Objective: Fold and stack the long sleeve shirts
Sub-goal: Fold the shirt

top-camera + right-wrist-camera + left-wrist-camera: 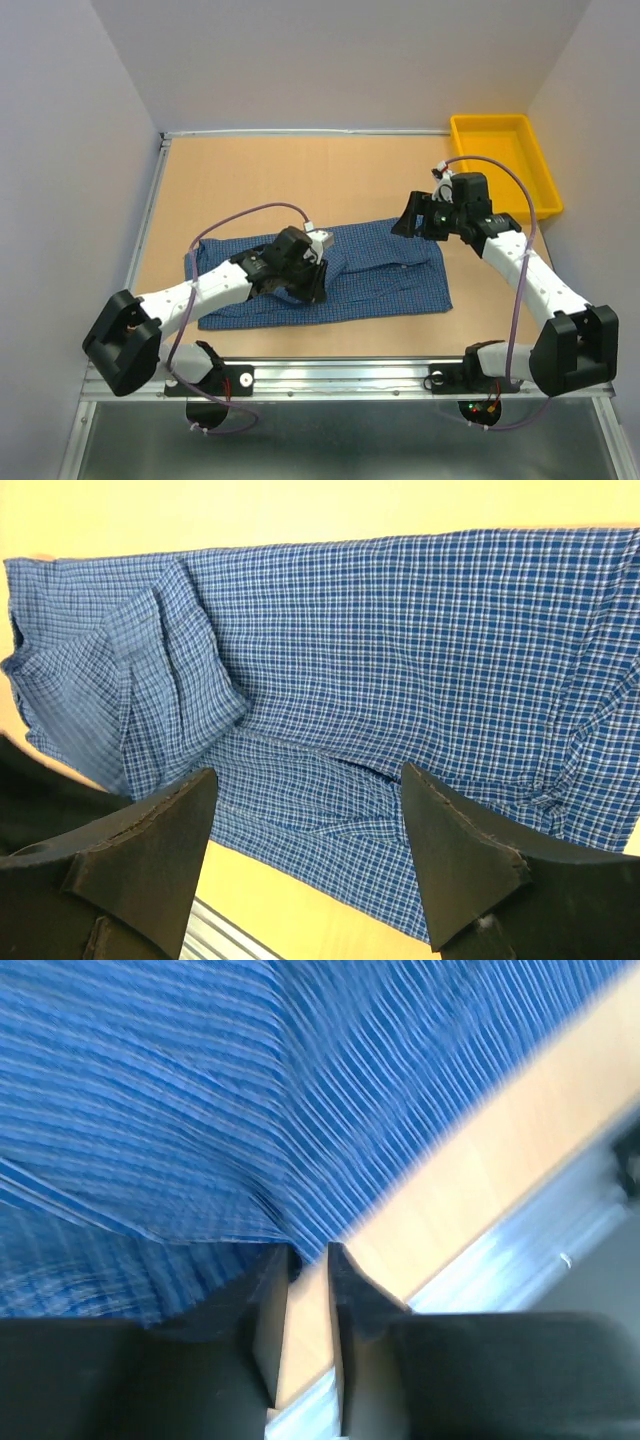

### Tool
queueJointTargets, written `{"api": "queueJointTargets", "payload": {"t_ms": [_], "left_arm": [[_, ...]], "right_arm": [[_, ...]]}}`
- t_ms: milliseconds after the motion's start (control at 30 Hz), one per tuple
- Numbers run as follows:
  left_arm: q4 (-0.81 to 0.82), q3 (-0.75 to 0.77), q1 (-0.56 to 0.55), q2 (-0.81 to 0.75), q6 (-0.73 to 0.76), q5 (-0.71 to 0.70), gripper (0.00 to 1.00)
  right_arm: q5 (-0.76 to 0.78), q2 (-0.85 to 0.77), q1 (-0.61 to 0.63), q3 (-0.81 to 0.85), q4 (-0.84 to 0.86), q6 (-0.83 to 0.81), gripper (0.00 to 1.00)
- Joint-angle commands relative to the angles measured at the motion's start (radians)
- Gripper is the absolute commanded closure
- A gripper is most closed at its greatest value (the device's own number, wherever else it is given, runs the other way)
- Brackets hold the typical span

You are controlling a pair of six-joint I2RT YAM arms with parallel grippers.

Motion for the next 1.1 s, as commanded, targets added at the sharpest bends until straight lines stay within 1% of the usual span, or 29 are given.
{"api": "queueJointTargets", "payload": {"t_ms": [0,33,67,100,133,167,233,267,333,367,400,467,500,533,567,600,633,700,733,800,833,900,1000,1067], "left_arm": [[0.017,-0.02,-0.088,-0.15,-0.069,0.091,0.51],[0.017,-0.021,-0.095,-0.164,-0.069,0.132,0.37],[0.018,-0.024,-0.106,-0.194,-0.066,0.154,0.3],[0.017,-0.024,-0.105,-0.21,-0.061,0.188,0.27],[0.017,-0.024,-0.105,-0.222,-0.061,0.188,0.25],[0.014,-0.012,-0.105,-0.236,-0.066,0.17,0.24],[-0.018,0.015,-0.096,-0.265,-0.07,0.075,0.24],[-0.05,0.053,-0.064,-0.27,-0.081,0.005,0.24],[-0.08,0.081,0.002,-0.274,-0.087,-0.039,0.23],[-0.083,0.088,0.054,-0.277,-0.089,-0.053,0.23],[-0.087,0.091,0.157,-0.284,-0.105,-0.086,0.23],[-0.077,0.082,0.28,-0.282,-0.106,-0.099,0.23],[-0.06,0.075,0.382,-0.273,-0.106,-0.114,0.23],[-0.048,0.072,0.383,-0.265,-0.106,-0.123,0.23],[-0.032,0.069,0.459,-0.255,-0.104,-0.128,0.23],[-0.016,0.066,0.507,-0.239,-0.107,-0.134,0.24],[0.004,0.059,0.579,-0.21,-0.109,-0.113,0.25],[0.067,0.025,0.653,-0.181,-0.118,-0.097,0.26],[0.086,0.013,0.68,-0.146,-0.122,-0.082,0.28],[0.133,-0.02,0.743,-0.11,-0.141,-0.109,0.29],[0.152,-0.03,0.762,-0.069,-0.144,-0.104,0.3],[0.207,-0.05,0.831,-0.003,-0.164,-0.056,0.32],[0.28,-0.037,0.869,0.081,-0.184,-0.033,0.33],[0.291,-0.02,0.883,0.129,-0.19,-0.036,0.33]], "right_arm": [[0.038,0.027,0.019,0.049,0.065,-0.02,0.21],[0.062,0.036,0.019,0.049,0.07,-0.018,0.21],[0.078,0.056,0.019,0.05,0.068,-0.01,0.21],[0.094,0.067,0.019,0.052,0.07,-0.003,0.21],[0.128,0.078,0.021,0.052,0.074,0.003,0.22],[0.141,0.088,0.019,0.052,0.077,0.019,0.22],[0.189,0.122,0.019,0.061,0.086,0.04,0.23],[0.196,0.14,0.019,0.072,0.091,0.063,0.23],[0.193,0.161,0.019,0.079,0.117,0.08,0.24],[0.191,0.17,0.019,0.081,0.131,0.091,0.25],[0.19,0.194,0.019,0.081,0.148,0.106,0.25],[0.19,0.226,0.019,0.082,0.189,0.12,0.26],[0.188,0.257,0.019,0.085,0.209,0.128,0.27],[0.188,0.275,0.019,0.09,0.218,0.129,0.28],[0.185,0.289,0.019,0.099,0.226,0.131,0.28],[0.182,0.302,0.019,0.105,0.235,0.129,0.28],[0.173,0.328,0.019,0.107,0.255,0.129,0.3],[0.17,0.348,0.019,0.116,0.273,0.129,0.3],[0.168,0.355,0.019,0.118,0.293,0.132,0.31],[0.161,0.377,0.019,0.116,0.318,0.14,0.32],[0.151,0.388,0.019,0.116,0.339,0.145,0.34],[0.136,0.42,0.019,0.115,0.373,0.154,0.35],[0.131,0.466,0.015,0.115,0.416,0.161,0.38],[0.142,0.49,0.006,0.115,0.431,0.175,0.39]]}}
